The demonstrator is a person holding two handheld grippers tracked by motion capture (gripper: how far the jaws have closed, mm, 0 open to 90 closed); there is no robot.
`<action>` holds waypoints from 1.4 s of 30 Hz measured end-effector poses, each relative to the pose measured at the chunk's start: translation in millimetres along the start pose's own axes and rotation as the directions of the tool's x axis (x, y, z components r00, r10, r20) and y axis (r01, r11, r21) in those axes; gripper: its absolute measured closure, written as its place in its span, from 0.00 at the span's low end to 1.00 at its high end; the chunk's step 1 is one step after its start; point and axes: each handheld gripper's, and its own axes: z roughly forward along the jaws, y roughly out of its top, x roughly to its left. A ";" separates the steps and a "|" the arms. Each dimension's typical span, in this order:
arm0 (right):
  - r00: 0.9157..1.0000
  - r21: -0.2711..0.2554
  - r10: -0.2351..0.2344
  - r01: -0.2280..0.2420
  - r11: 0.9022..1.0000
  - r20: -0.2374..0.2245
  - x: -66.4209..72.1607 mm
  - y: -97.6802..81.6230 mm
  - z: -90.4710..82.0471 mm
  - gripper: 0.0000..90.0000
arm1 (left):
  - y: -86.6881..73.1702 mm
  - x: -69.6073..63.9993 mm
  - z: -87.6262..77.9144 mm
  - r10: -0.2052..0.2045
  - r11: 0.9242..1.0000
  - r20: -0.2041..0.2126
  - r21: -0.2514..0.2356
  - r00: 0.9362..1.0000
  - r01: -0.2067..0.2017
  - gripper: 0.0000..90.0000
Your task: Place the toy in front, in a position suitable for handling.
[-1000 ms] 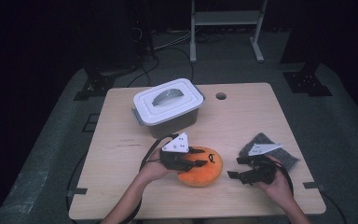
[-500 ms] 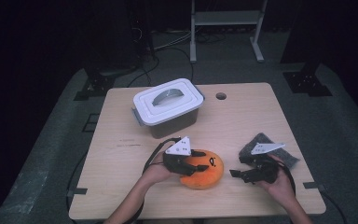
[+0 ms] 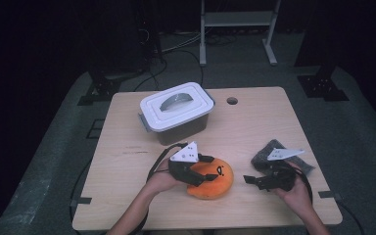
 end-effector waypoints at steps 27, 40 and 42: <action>0.993 -0.008 0.072 -0.072 0.997 0.096 -43.3 8.1 -21.7 0.26 | -27.9 -3.8 -24.4 -0.079 0.997 -0.051 0.009 0.996 0.079 0.17; 0.984 0.047 0.083 -0.092 0.995 0.154 -62.7 11.8 -12.8 0.39 | -30.9 1.0 -26.2 -0.113 0.993 -0.047 0.015 0.992 0.114 0.29; 0.983 0.052 0.088 -0.097 0.994 0.158 -63.9 12.2 -10.2 0.41 | -32.0 1.0 -25.5 -0.113 0.993 -0.048 0.017 0.992 0.114 0.29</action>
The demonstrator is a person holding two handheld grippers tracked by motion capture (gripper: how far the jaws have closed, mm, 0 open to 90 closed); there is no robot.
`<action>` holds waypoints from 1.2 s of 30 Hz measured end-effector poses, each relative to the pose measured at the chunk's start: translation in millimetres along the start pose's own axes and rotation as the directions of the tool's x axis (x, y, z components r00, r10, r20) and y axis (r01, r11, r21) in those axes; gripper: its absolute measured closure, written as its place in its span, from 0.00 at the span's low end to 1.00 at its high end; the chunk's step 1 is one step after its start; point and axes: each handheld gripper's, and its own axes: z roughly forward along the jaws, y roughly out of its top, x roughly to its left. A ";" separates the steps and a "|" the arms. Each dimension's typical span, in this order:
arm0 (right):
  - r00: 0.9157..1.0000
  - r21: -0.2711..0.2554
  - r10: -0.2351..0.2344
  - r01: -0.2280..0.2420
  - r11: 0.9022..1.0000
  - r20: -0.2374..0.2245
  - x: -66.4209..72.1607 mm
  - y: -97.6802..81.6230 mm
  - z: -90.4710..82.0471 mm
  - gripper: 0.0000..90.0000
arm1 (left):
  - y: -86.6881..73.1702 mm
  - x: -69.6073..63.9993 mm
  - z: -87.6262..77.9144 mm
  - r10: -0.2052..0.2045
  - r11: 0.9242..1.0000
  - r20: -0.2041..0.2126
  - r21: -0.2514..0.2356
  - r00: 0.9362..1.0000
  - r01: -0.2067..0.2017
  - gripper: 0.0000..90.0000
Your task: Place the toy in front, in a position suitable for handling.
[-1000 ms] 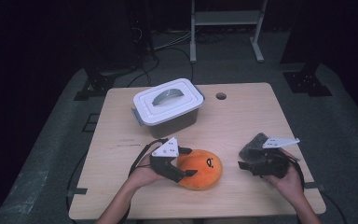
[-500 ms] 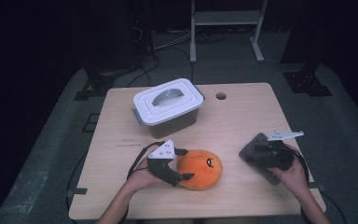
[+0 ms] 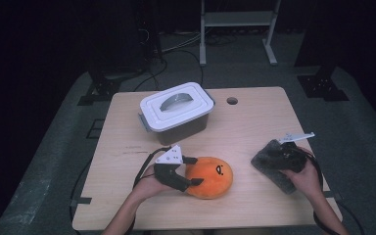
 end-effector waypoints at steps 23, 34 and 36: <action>0.992 0.060 -0.045 0.038 0.997 0.117 9.8 -10.4 13.3 0.68 | -4.3 -3.3 7.3 0.020 1.000 -0.012 0.021 1.000 -0.020 0.26; 0.997 0.056 0.065 -0.068 0.996 0.050 2.4 -13.3 7.6 0.81 | -6.9 -4.6 9.6 0.027 0.999 -0.009 0.022 1.000 -0.027 0.25; 0.995 0.058 0.095 -0.097 0.994 0.031 1.4 -13.5 6.8 0.83 | -7.3 -4.8 9.8 0.026 0.999 -0.009 0.022 1.000 -0.025 0.24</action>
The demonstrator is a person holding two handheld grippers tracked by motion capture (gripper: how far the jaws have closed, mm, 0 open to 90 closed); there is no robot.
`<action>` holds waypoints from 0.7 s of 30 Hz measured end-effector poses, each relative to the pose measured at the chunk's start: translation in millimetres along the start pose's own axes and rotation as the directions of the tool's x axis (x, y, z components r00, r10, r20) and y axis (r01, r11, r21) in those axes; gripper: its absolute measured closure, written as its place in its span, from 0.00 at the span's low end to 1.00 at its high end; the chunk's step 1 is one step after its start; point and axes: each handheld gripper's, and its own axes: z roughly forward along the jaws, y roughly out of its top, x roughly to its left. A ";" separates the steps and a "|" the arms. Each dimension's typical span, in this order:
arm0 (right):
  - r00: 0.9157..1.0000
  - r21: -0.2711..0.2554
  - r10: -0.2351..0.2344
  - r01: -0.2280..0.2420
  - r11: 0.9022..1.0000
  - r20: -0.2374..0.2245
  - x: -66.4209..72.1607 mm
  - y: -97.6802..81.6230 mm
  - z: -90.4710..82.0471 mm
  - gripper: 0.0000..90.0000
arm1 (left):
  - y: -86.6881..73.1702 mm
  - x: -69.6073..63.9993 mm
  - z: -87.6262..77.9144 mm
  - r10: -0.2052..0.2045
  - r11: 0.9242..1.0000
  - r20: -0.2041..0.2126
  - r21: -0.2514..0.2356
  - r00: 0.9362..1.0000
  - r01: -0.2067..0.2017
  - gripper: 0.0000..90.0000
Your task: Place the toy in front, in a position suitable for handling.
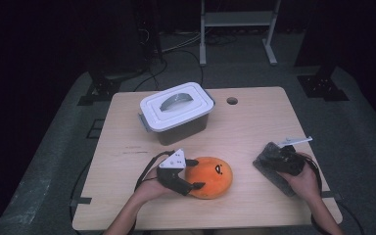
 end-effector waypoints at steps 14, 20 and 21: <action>0.977 -0.092 0.049 -0.070 0.993 -0.210 12.6 8.1 -25.4 0.86 | -1.6 -0.1 0.7 0.007 1.000 -0.003 0.007 1.000 -0.007 0.24; 0.949 -0.163 -0.054 0.003 0.987 -0.311 47.6 19.9 -37.0 0.86 | 0.1 -1.0 2.7 0.014 1.000 -0.007 0.008 1.000 -0.014 0.24; 0.943 -0.171 -0.082 0.027 0.985 -0.322 56.3 22.3 -37.9 0.86 | 0.6 -1.0 3.2 0.017 1.000 -0.006 0.008 1.000 -0.017 0.24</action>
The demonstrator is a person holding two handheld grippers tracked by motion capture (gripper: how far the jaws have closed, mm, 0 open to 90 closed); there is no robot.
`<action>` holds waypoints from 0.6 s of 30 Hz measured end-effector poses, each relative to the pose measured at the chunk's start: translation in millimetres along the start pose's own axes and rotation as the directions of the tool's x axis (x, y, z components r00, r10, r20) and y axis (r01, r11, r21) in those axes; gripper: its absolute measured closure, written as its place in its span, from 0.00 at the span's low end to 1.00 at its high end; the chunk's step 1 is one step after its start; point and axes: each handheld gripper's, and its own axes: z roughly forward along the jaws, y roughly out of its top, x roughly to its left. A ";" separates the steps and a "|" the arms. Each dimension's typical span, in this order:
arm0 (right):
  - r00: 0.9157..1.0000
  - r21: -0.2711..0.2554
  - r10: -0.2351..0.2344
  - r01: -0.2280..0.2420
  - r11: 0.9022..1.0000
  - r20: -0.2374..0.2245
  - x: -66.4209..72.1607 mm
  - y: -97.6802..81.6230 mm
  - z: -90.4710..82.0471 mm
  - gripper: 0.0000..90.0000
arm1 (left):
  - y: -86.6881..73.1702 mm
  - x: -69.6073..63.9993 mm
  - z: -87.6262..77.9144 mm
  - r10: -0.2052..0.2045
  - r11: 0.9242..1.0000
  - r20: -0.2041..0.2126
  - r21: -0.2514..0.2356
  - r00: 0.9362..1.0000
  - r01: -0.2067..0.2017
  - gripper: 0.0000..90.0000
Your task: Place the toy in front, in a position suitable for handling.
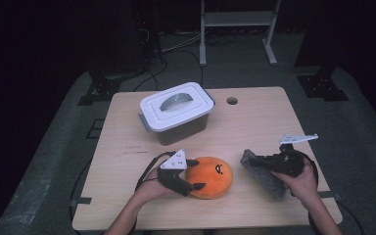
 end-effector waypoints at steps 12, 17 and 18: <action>0.981 0.006 -0.153 0.155 0.988 -0.121 59.5 20.3 34.3 0.86 | 6.2 -4.7 6.3 0.027 1.000 0.002 0.000 1.000 -0.027 0.24; 0.972 0.044 -0.216 0.221 0.974 -0.097 68.7 17.6 48.9 0.86 | 6.7 -4.5 7.4 0.030 1.000 0.001 0.005 1.000 -0.030 0.24; 0.971 0.050 -0.220 0.225 0.973 -0.093 68.6 16.1 50.8 0.86 | 6.3 -4.3 7.4 0.028 1.000 0.001 0.006 1.000 -0.028 0.24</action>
